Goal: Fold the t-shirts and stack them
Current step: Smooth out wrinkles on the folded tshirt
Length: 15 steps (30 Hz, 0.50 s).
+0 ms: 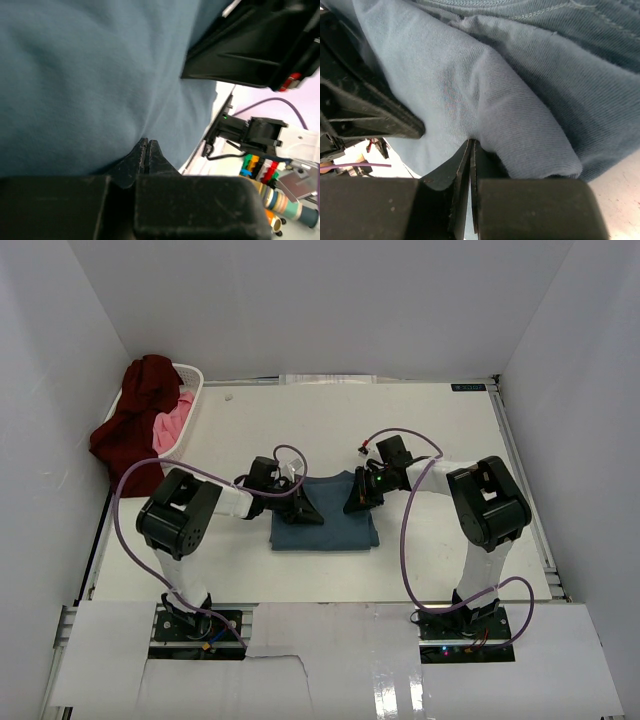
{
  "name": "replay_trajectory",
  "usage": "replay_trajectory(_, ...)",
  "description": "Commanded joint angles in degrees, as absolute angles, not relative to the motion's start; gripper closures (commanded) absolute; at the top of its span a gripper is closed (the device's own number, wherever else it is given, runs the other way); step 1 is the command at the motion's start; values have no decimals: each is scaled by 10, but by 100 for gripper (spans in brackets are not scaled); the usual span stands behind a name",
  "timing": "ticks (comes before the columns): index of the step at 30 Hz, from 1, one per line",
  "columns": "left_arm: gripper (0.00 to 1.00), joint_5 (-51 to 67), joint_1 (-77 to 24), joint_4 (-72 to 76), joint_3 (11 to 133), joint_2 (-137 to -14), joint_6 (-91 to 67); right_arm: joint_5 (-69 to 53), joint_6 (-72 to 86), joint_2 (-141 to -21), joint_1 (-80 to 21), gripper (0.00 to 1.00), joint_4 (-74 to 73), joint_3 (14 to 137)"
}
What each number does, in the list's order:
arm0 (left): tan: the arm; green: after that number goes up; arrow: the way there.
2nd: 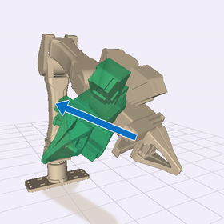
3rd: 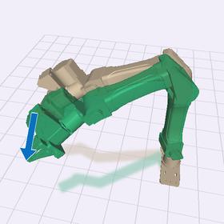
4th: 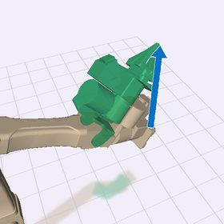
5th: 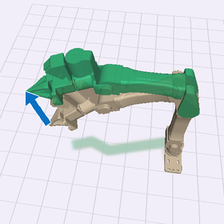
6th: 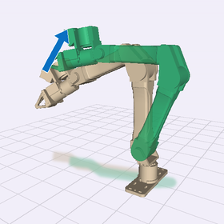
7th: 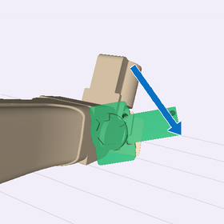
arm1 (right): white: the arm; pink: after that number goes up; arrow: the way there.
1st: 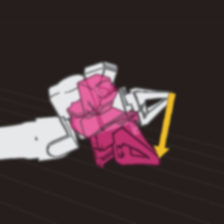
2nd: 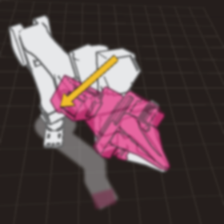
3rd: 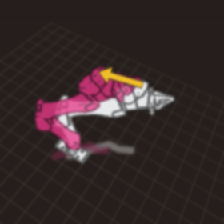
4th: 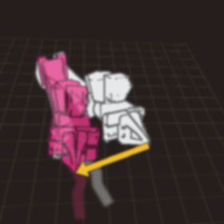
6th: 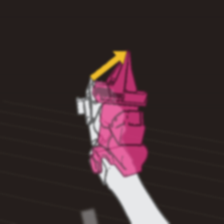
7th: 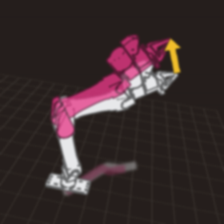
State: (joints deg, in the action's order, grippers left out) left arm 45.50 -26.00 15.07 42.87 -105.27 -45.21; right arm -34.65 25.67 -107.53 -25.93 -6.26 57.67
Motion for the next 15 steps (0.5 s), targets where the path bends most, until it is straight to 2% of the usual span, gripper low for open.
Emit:
replay_trajectory(1,97,417,-263,133,440,-1076,-425,-319,234,-1071,-255,92,-72,596)
replay_trajectory(9,97,405,-263,120,455,-1114,-425,-309,225,-1049,-255,92,-100,624)
replay_trajectory(15,95,396,-263,44,519,-1021,-419,-307,219,-1034,-255,92,-134,665)
